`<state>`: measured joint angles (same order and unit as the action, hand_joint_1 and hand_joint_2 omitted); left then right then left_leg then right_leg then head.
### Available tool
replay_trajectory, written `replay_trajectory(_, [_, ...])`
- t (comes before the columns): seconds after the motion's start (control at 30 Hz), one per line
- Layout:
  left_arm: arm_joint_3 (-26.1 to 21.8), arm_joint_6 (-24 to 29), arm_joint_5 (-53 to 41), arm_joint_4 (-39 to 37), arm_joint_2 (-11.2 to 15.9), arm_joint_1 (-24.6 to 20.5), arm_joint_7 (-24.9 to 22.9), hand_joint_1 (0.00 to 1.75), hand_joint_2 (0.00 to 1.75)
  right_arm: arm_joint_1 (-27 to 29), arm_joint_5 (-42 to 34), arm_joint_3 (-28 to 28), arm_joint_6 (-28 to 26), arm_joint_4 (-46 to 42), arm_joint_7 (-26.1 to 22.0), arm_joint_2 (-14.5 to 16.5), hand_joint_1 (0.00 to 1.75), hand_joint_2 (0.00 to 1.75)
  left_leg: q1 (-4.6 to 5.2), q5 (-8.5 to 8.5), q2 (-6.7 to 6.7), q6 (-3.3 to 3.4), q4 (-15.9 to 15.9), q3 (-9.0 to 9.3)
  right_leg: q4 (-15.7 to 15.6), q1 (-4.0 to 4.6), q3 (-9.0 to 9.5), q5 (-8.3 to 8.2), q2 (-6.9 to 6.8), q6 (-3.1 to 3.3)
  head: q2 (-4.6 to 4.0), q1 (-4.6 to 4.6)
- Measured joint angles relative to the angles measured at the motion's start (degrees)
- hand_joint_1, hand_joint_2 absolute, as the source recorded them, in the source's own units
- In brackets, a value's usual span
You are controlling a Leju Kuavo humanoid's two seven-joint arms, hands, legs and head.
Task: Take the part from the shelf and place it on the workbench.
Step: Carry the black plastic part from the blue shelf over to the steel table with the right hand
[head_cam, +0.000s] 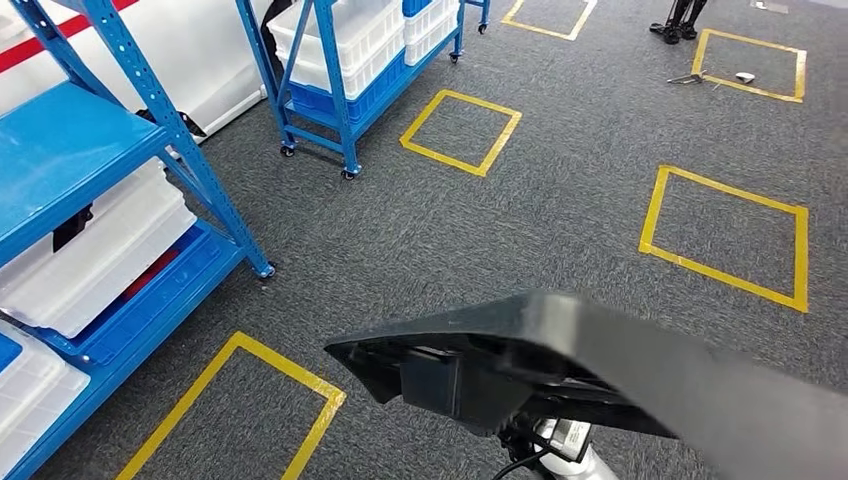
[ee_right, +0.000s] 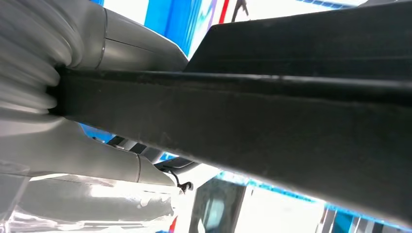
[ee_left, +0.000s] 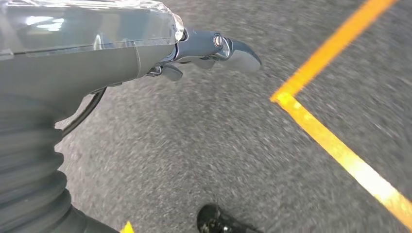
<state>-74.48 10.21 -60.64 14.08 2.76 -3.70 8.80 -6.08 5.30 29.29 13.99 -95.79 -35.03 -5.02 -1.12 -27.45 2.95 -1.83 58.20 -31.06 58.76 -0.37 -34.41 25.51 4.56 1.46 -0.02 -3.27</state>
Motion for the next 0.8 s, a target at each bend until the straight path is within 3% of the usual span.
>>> replay_trajectory(0.03, [0.0,-0.3,0.1,0.0,-0.1,0.0,0.2,0.0,1.75,0.2,0.6,0.0,-0.2,-0.3,0.1,0.0,1.75,1.75,0.09,-0.2,0.19,0.3,-0.5,0.2,0.0,-0.01,-0.19,-0.17,0.48,-0.39,0.0,0.0])
replay_trajectory(0.1, [0.0,-0.6,0.0,0.0,-0.4,-0.2,0.4,0.0,1.75,0.4,1.3,0.0,-0.2,-0.8,0.2,-0.2,1.75,1.75,0.08,0.17,-0.76,1.1,-0.8,0.21,-0.1,-0.1,-0.48,-0.42,0.95,-1.14,0.0,0.0])
replay_trajectory(0.17, [0.0,-0.8,-0.2,0.0,-0.8,-0.5,0.6,0.0,1.75,0.3,1.6,0.0,-0.1,-1.1,0.3,-0.3,1.75,1.75,-0.01,0.6,-1.81,2.04,-1.2,0.2,1.9,-0.01,-1.46,1.0,-1.11,-1.68,0.0,0.01])
replay_trajectory(0.23, [0.1,-1.2,-0.6,-0.1,-1.0,-0.5,0.6,0.0,1.75,0.1,1.8,0.1,0.1,-1.3,0.6,-0.5,1.75,1.75,0.11,0.76,-2.92,2.61,-1.4,0.09,8.1,0.0,-4.34,4.6,-3.6,-1.98,0.0,0.01])
replay_trajectory(0.27, [0.2,-1.3,-0.8,-0.1,-1.1,-0.4,0.5,0.0,1.75,0.1,1.9,0.2,0.3,-1.3,0.8,-0.6,1.75,1.75,0.2,0.75,-3.53,2.72,-1.4,0.0,12.0,-0.05,-6.13,6.3,-3.97,-2.09,0.0,0.01])
replay_trajectory(0.3, [0.3,-1.3,-0.8,-0.1,-1.2,-0.3,0.4,0.0,1.75,0.1,1.9,0.3,0.5,-1.2,1.1,-0.7,1.75,1.75,0.27,0.75,-4.12,2.75,-1.3,-0.05,14.9,-0.1,-7.42,7.23,-4.1,-2.18,0.0,0.01])
replay_trajectory(0.33, [0.3,-1.3,-0.9,-0.2,-1.3,-0.3,0.3,0.0,1.75,0.1,1.9,0.4,0.7,-1.2,1.4,-0.8,1.75,1.75,0.31,0.74,-4.71,2.75,-1.3,-0.08,15.9,-0.14,-7.77,7.12,-4.2,-2.21,0.0,0.01])
replay_trajectory(0.37, [0.3,-1.2,-1.0,-0.2,-1.5,-0.4,0.3,0.0,1.75,0.1,1.9,0.6,0.9,-1.2,1.8,-0.9,1.75,1.75,0.36,0.72,-5.22,2.72,-1.3,-0.06,14.6,-0.16,-6.96,6.0,-4.39,-2.15,0.0,0.01])
replay_trajectory(0.4, [0.3,-1.0,-1.1,-0.2,-1.7,-0.5,0.2,0.0,1.75,0.1,2.0,0.8,1.0,-1.3,2.3,-0.9,1.75,1.75,0.4,0.67,-5.69,2.65,-1.3,0.0,11.3,-0.14,-5.09,4.24,-4.86,-1.97,0.0,0.01])
replay_trajectory(0.47, [0.4,-0.8,-1.6,-0.3,-2.3,-0.5,-0.2,0.0,1.75,0.1,2.2,1.4,0.9,-1.4,3.5,-0.9,1.75,1.75,0.63,0.45,-6.47,2.32,-1.1,0.12,3.5,0.22,-0.88,1.58,-6.92,-1.32,0.0,0.01])
replay_trajectory(0.5, [0.4,-0.7,-1.9,-0.4,-2.5,-0.5,-0.5,0.0,1.75,0.2,2.3,1.7,0.8,-1.6,4.1,-0.9,1.75,1.75,0.79,0.33,-6.85,2.09,-1.0,0.15,1.0,0.47,0.34,1.08,-7.71,-0.99,0.0,0.01])
replay_trajectory(0.53, [0.5,-0.7,-2.1,-0.5,-2.8,-0.5,-0.8,0.0,1.75,0.5,2.3,2.0,0.8,-1.8,4.6,-0.9,1.75,1.75,0.93,0.24,-7.24,1.84,-1.0,0.17,-0.1,0.69,0.8,1.08,-8.08,-0.73,0.0,0.0])
replay_trajectory(0.6, [0.6,-0.8,-2.4,-0.6,-3.3,-0.6,-1.3,0.0,1.75,1.1,2.3,2.5,1.0,-2.1,5.5,-0.9,1.75,1.75,1.09,0.14,-8.12,1.29,-1.1,0.31,-0.4,0.76,0.65,0.99,-7.18,-0.28,0.0,-0.01])
replay_trajectory(0.63, [0.7,-0.9,-2.3,-0.6,-3.6,-0.6,-1.5,0.0,1.75,1.2,2.3,2.9,1.3,-2.3,5.8,-0.9,1.75,1.75,1.02,-0.14,-7.82,0.94,-0.9,0.36,-0.6,0.6,0.68,0.83,-6.67,0.01,0.0,-0.01])
replay_trajectory(0.7, [0.9,-0.9,-2.0,-0.7,-4.3,-0.7,-1.6,0.0,1.75,1.2,2.1,3.8,2.3,-2.4,6.3,-0.9,1.75,1.75,0.79,-2.24,-5.73,0.33,1.8,-0.61,-1.0,0.17,0.8,0.48,-5.7,0.62,0.0,-0.01])
replay_trajectory(0.73, [0.9,-0.9,-1.8,-0.7,-4.6,-0.6,-1.6,0.0,1.75,0.9,2.0,4.4,2.9,-2.3,6.4,-0.9,1.75,1.75,0.63,-4.1,-4.42,0.11,5.0,-1.96,-1.1,0.08,0.79,0.39,-5.22,0.82,0.0,-0.01])
replay_trajectory(0.8, [0.9,-0.8,-1.3,-0.8,-5.3,-0.4,-1.4,0.0,1.75,0.3,1.7,5.5,3.8,-1.8,6.5,-0.8,1.75,1.75,0.53,-7.57,-3.49,-0.17,12.7,-5.52,-1.1,0.07,0.67,0.31,-4.1,1.01,0.0,-0.01])
